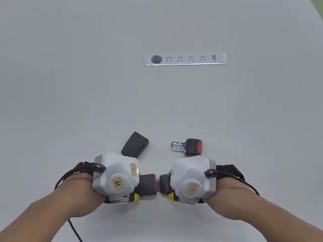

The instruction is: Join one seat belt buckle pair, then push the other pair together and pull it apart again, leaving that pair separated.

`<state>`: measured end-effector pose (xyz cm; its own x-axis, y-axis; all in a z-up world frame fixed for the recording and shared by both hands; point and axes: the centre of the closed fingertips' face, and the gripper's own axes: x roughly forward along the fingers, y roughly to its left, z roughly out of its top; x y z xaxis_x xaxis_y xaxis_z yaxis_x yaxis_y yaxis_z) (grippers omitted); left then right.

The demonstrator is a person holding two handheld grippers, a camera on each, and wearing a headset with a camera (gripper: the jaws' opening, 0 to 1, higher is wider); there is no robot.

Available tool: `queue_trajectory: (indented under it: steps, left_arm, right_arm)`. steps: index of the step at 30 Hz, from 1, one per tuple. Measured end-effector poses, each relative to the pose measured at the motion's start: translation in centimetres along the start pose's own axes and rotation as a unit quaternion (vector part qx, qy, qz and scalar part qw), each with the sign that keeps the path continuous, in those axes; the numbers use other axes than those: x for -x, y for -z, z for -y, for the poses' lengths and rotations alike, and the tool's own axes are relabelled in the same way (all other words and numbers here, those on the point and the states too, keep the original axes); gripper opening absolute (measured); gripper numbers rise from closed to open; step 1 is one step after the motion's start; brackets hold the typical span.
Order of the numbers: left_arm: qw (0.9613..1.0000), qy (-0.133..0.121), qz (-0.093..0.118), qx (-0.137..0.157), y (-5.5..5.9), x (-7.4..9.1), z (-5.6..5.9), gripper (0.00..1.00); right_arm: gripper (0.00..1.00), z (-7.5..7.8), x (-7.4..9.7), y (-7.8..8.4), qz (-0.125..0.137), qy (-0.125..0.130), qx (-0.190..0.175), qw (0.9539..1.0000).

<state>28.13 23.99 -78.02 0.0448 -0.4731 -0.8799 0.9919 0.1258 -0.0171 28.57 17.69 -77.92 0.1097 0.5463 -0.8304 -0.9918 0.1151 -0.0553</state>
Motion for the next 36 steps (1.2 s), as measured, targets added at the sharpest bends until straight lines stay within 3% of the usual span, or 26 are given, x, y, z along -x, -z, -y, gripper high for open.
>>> queue_trajectory:
  steps: [36]
  left_arm:
    - [0.9999, -0.004, -0.005, 0.015, -0.12, 0.20, 0.07, 0.34]
  right_arm:
    - [0.33, -0.01, -0.30, -0.11, 0.004, -0.001, -0.011, 0.9999]
